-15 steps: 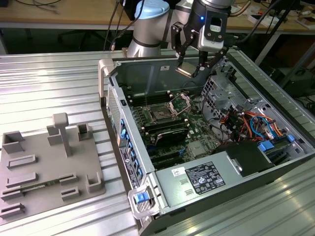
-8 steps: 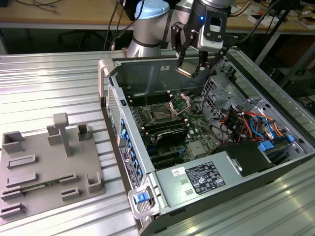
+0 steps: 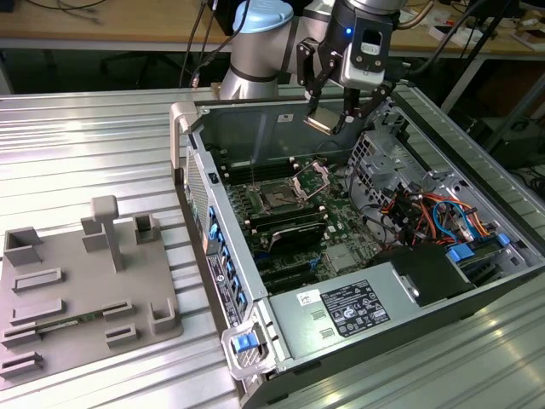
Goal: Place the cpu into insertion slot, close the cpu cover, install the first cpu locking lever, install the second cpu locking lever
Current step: 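Place the cpu into insertion slot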
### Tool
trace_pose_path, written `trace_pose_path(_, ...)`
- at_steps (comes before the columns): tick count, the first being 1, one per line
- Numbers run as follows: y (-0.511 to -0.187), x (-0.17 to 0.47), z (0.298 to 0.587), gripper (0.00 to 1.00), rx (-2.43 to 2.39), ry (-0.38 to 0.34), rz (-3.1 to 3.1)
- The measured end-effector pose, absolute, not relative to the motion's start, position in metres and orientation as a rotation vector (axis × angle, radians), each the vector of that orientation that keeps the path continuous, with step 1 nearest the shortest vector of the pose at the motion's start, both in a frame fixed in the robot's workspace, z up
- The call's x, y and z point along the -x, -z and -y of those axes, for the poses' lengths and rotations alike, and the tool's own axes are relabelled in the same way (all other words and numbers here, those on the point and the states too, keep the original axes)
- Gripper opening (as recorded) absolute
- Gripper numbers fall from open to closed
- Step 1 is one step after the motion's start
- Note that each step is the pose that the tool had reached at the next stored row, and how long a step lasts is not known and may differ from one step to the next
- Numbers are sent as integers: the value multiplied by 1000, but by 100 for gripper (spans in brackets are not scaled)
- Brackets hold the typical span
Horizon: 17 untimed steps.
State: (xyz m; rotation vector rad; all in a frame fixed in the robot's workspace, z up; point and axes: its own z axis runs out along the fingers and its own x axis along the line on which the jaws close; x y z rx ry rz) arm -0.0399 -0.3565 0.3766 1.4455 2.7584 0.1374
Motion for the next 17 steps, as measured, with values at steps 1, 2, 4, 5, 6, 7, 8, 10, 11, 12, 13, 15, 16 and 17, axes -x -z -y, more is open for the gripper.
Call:
trace_pose_path(1, -377, 40, 356, 55, -1449, -137, -2756)
trace_pose_path(2, -377, 40, 357, 55, -1452, -137, -2755)
trace_pose_path(4, -377, 40, 357, 55, -1457, -137, -2752)
trace_pose_path(5, -377, 40, 356, 55, -1460, -137, -2750)
trace_pose_path(6, -377, 40, 357, 55, -1462, -137, -2749)
trace_pose_path(7, -377, 40, 357, 55, -1465, -137, -2747)
trace_pose_path(8, -377, 40, 357, 55, -1468, -137, -2746)
trace_pose_path(10, -377, 40, 357, 55, -1473, -137, -2743)
trace_pose_path(11, -377, 40, 357, 55, -1477, -137, -2741)
trace_pose_path(12, -377, 40, 357, 55, -1479, -137, -2739)
trace_pose_path(13, -377, 40, 357, 55, -1482, -137, -2737)
trace_pose_path(15, -377, 40, 357, 55, -1488, -137, -2734)
trace_pose_path(16, -377, 40, 356, 55, -1490, -137, -2733)
trace_pose_path(17, -377, 40, 357, 55, -1493, -137, -2731)
